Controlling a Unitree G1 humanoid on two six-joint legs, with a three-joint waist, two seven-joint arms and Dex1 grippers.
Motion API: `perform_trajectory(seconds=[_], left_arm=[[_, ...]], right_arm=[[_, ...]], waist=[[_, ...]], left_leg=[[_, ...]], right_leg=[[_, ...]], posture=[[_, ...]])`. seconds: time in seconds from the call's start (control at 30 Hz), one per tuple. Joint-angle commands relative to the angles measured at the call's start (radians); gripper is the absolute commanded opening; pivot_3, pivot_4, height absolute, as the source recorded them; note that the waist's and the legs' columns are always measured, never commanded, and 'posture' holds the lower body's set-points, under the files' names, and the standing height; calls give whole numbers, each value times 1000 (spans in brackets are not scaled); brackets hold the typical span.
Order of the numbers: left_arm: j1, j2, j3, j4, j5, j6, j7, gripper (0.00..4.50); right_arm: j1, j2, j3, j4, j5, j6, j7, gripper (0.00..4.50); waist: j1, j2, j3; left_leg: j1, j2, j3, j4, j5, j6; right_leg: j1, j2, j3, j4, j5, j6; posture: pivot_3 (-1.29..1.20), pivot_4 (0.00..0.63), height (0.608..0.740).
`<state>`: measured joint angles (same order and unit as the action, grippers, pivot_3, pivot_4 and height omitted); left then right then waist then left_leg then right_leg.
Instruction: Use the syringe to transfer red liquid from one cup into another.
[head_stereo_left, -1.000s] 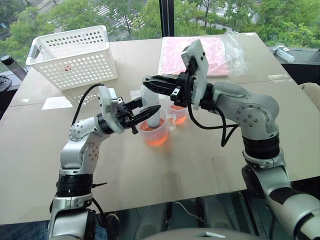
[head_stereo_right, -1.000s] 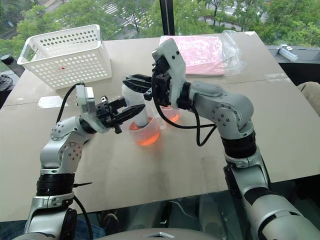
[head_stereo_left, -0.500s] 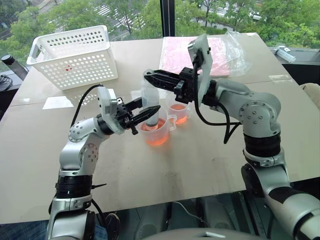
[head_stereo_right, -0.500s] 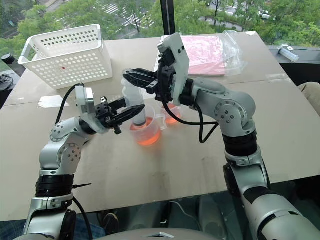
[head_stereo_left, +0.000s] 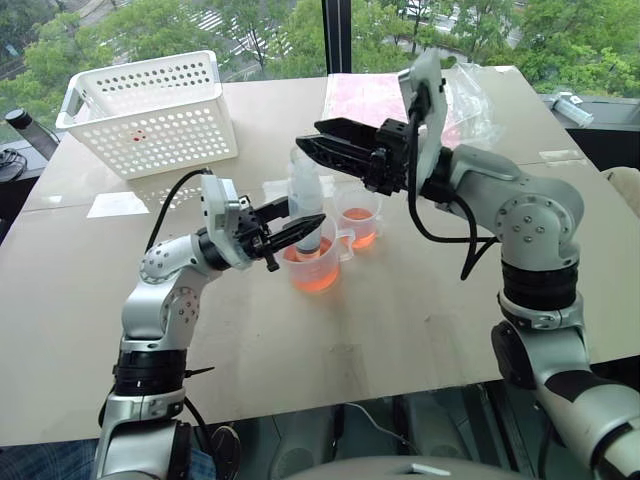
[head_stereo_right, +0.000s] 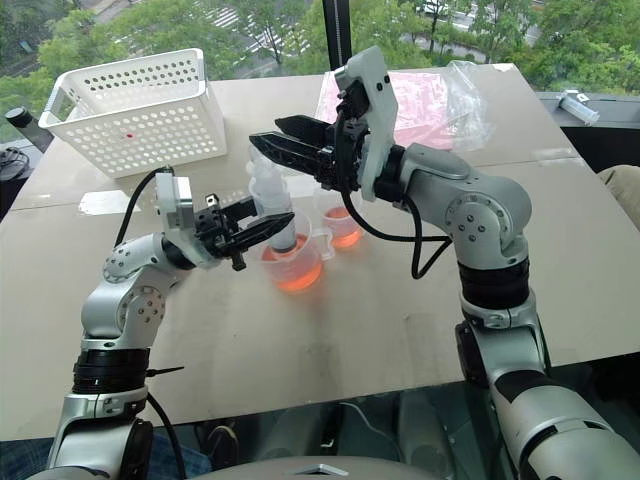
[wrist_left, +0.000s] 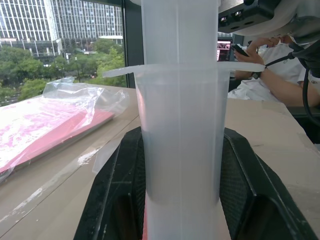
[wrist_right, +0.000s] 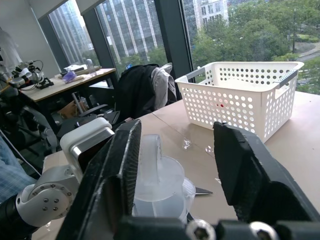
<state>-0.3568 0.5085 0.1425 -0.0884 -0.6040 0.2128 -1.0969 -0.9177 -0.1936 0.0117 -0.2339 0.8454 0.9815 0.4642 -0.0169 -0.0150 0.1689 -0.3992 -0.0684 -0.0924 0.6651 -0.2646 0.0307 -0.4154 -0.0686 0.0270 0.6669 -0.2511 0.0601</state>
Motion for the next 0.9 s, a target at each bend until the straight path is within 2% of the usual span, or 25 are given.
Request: perform_trajectory(seconds=[0.03, 0.4, 0.5, 0.63, 0.9], left_arm=[[-21, 0, 4, -25, -32, 33, 18, 1329], [-257, 69, 106, -94, -271, 297, 139, 1329], [-330, 59, 101, -52, -251, 296, 170, 1329], [-427, 22, 35, 58, -152, 237, 163, 1329], [-485, -79, -40, 256, -25, 120, 111, 1329]], right_arm=[[-5, -26, -42, -54, 44, -6, 27, 2401], [-37, -93, -125, -8, 99, -10, 26, 2401], [-51, -91, -139, 7, 100, -24, 19, 2401], [-74, -90, -158, 33, 97, -48, 7, 2401], [-73, -110, -167, 50, 59, -76, -19, 2401]], waist=[[0, 0, 0], [-12, 0, 1], [-16, 0, 1], [-18, 0, 0], [-24, 0, 1]], left_leg=[[0, 0, 0, 0, 0, 0], [-1, 0, -1, -1, 0, 0], [-1, 0, -1, -2, 0, 0], [-1, 0, -1, -2, 0, 0], [-1, 0, 0, -3, 0, 0]], right_leg=[[0, 0, 0, 0, 0, 0], [0, 0, 0, -2, 0, 0], [0, 0, -1, -3, 0, 0], [0, 1, -1, -3, 0, 0], [-1, 0, 0, -4, 0, 0]], posture=[[0, 150, 740], [0, 150, 740], [0, 150, 740], [0, 150, 740], [0, 150, 740]])
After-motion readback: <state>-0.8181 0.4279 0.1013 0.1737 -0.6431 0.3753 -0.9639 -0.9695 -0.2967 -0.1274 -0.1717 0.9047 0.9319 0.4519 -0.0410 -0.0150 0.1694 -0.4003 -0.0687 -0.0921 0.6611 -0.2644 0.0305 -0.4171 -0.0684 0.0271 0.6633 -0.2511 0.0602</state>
